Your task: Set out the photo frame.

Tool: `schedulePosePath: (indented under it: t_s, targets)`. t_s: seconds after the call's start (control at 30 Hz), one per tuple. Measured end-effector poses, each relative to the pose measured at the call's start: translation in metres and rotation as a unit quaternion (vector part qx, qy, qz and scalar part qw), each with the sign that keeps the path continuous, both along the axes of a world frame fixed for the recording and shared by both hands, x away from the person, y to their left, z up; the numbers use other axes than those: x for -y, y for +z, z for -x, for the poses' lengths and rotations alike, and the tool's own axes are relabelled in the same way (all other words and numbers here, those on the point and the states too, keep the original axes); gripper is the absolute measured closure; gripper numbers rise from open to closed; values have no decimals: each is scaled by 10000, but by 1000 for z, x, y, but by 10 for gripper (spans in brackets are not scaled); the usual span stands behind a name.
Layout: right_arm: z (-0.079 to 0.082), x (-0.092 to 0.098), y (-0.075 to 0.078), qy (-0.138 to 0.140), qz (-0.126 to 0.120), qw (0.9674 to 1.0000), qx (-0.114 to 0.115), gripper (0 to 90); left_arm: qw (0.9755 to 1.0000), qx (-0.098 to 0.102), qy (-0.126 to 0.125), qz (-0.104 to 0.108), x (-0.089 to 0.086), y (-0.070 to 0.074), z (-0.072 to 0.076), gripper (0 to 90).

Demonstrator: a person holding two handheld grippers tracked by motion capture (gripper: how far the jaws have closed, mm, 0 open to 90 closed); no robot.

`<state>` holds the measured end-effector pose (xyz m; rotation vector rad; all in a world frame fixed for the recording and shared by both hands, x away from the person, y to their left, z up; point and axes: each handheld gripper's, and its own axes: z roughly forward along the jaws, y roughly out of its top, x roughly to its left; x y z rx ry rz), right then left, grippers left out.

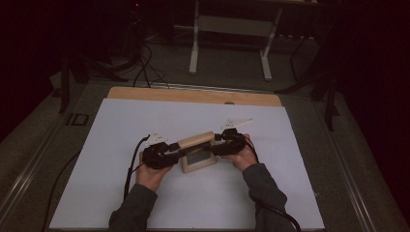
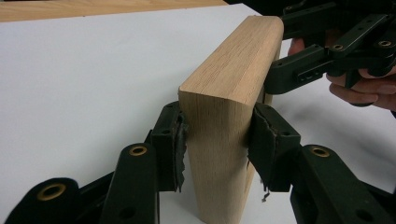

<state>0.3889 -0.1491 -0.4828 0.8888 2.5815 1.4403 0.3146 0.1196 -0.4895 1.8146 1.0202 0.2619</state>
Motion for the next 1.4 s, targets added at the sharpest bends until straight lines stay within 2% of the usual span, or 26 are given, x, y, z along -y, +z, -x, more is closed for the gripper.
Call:
schedulePosePath:
  t_s: [0.33, 0.9, 1.4]
  targets:
    - [2, 5, -1, -42, -36, 10000, -28, 412, 10000, -23, -44, 2, 0, 0, -4, 581]
    - [6, 12, -2, -105, -105, 9999, -10, 472, 9998, 48, -15, -195, 3, 1, -9, 579]
    - [8, 14, -3, -157, -129, 9998, -13, 493, 9998, 89, -106, -164, 2, 0, -12, 577]
